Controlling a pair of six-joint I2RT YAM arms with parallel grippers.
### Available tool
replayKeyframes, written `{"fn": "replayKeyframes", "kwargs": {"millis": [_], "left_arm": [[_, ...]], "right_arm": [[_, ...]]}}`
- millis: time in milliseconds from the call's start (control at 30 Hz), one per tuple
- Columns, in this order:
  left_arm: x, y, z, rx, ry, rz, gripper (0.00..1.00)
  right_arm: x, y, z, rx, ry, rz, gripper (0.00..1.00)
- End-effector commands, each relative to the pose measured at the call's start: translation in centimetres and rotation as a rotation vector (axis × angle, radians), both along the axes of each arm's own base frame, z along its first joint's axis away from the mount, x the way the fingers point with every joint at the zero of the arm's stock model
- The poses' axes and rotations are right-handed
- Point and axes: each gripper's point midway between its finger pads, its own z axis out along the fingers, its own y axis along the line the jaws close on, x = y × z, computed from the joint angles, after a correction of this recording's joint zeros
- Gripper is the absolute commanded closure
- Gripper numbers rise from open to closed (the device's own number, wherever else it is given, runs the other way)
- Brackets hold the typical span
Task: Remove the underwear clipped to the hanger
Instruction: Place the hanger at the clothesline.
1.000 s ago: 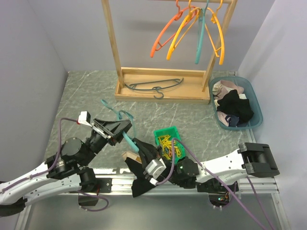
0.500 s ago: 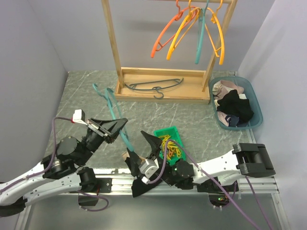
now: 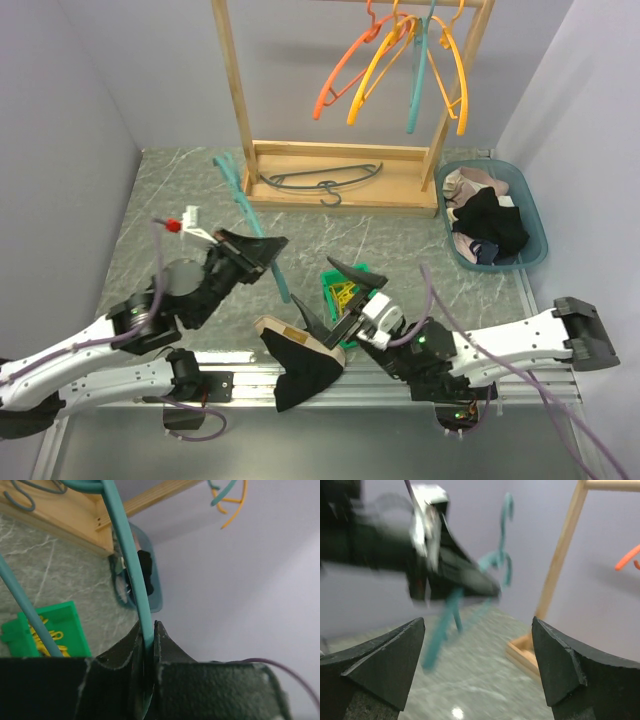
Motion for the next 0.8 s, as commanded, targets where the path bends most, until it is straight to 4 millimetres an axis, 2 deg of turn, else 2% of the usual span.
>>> {"fn": "replayKeyframes", "kwargs": {"millis": [0,67,100,200,467,600,633,667,733,767], "left_arm": [[0.0,-0.8,1.1,0.033,-0.06,-0.03,0.99],[0.2,-0.9,0.8,0.041,-0.063,-0.022,0.99],[0.4,-0.7,0.9,0.044,-0.066,-0.006,0.99],[0.7,-0.7,0.9,0.052,-0.07,0.005,0.99],[0.8,-1.1,1.4,0.047,-0.079,-0.008,0.99],[0.2,-2.1,1.3,0.024,-0.07,-0.066,0.99],[0.1,-2.3,1.4,0.014,-0.07,-0.08,0.99],[-0.2,-2.7,1.2,0.011,-0.061,-0.1,0.99],[-0.3,-2.9,0.8,0.014,-0.047,-0.116,0.99],[-0.4,-3.0,0.8,0.003,-0.043,-0.122,0.99]], "right_arm": [[-1.2,1.9,1.1,-0.011,0.141,0.117,0.08],[-1.7,2.9,1.6,-0.027,0.185,0.152,0.09],[-1.8,3.4,0.9,-0.068,0.201,0.158,0.11],[-2.0,4.2,0.4,-0.077,0.246,0.171,0.13],[-0.2,4.8,-2.4,-0.151,0.318,0.027,0.25],[0.9,4.5,-1.9,-0.131,0.313,-0.052,0.34],[1.2,4.5,-1.4,-0.119,0.318,-0.069,0.37],[1.4,4.6,-1.4,-0.118,0.319,-0.078,0.46],[2.0,4.7,-0.8,-0.105,0.331,-0.093,0.54],[2.3,5.0,-1.4,-0.131,0.337,-0.106,0.63]]}}
